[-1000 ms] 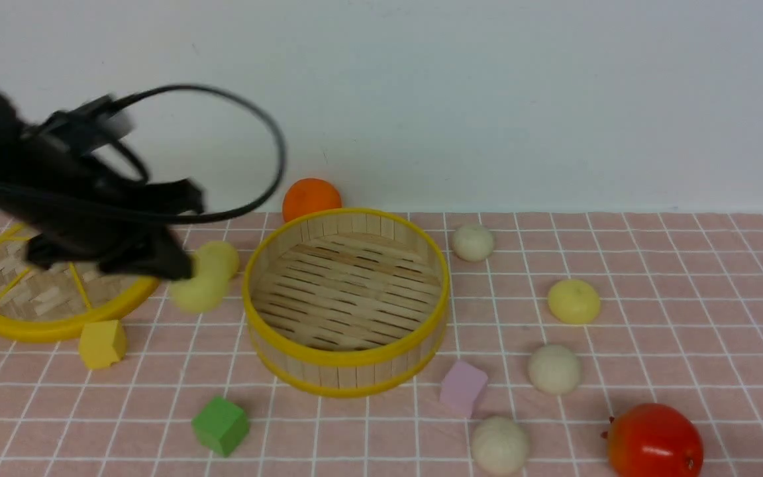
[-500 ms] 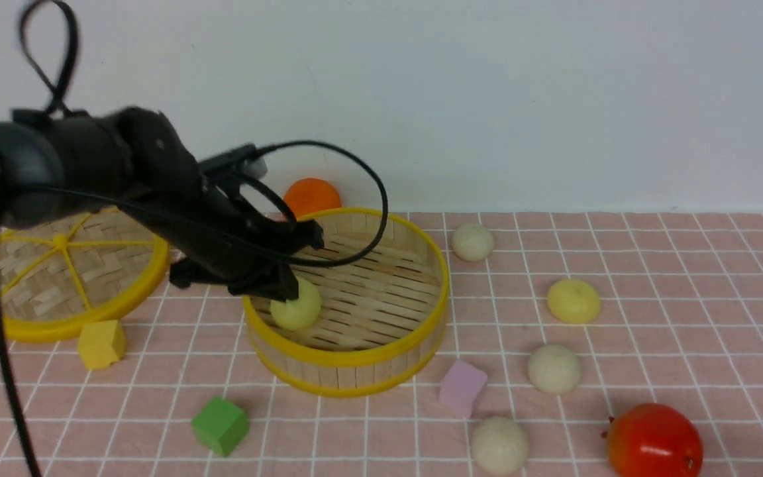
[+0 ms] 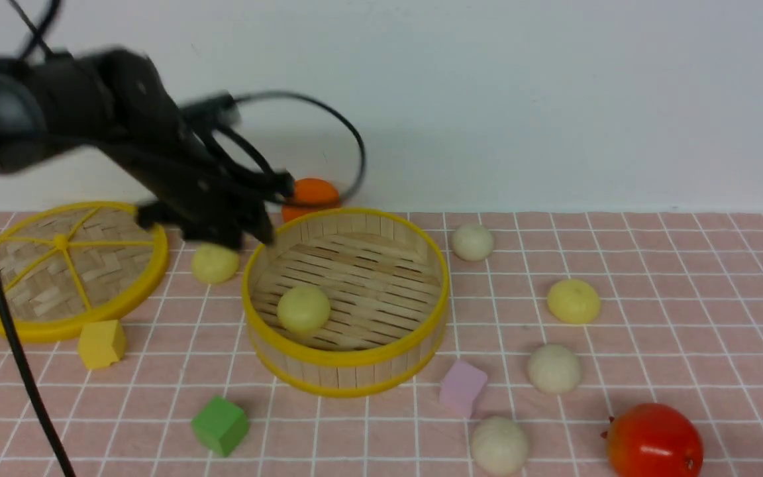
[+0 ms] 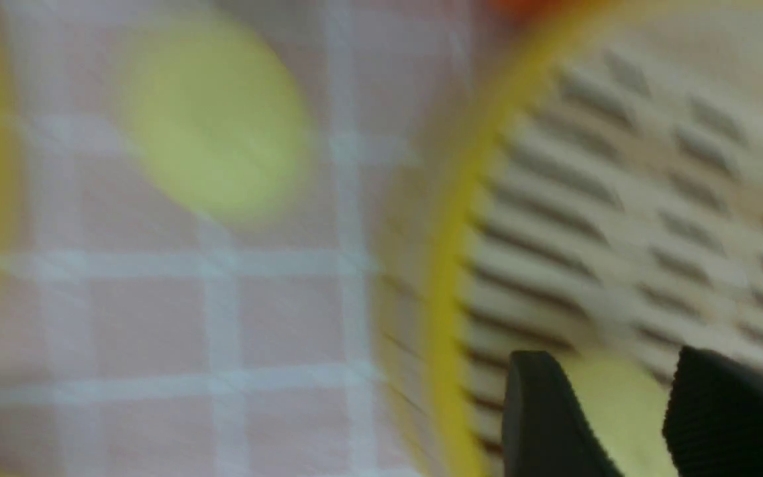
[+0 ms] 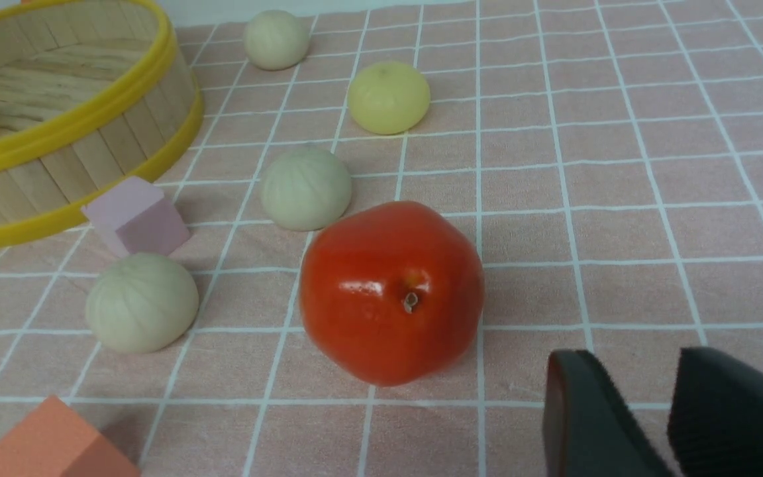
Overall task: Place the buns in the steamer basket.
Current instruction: Use the left arm to grab a steamed stuffed bun
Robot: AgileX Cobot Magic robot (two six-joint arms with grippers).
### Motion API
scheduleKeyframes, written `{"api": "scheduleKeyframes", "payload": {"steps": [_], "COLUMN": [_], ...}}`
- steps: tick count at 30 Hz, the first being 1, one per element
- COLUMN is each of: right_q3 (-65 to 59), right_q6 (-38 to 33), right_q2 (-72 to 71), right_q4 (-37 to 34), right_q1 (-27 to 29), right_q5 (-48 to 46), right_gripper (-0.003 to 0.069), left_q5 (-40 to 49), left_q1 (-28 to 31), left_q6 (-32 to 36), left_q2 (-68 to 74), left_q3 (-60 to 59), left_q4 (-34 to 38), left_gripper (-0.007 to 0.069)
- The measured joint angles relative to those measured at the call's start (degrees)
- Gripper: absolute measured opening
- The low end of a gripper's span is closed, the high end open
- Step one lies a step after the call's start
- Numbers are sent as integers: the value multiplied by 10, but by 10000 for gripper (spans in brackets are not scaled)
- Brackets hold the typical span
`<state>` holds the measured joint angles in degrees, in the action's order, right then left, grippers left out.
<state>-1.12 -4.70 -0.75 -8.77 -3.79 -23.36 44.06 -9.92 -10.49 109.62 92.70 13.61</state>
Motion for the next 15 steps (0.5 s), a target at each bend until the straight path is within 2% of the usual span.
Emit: {"api": "scheduleKeyframes", "payload": {"steps": [6, 15], "right_q3": [0, 0], "right_q6": [0, 0], "right_q2": [0, 0], "right_q4": [0, 0], "right_q1": [0, 0], "right_q5": [0, 0], "right_gripper": [241, 241], "left_q5": [-31, -81], "left_q1": [40, 40], "left_q6": [-15, -8], "left_q2": [11, 90], "left_q3": [29, 30], "left_q4": [-37, -54], "left_gripper": [293, 275]}}
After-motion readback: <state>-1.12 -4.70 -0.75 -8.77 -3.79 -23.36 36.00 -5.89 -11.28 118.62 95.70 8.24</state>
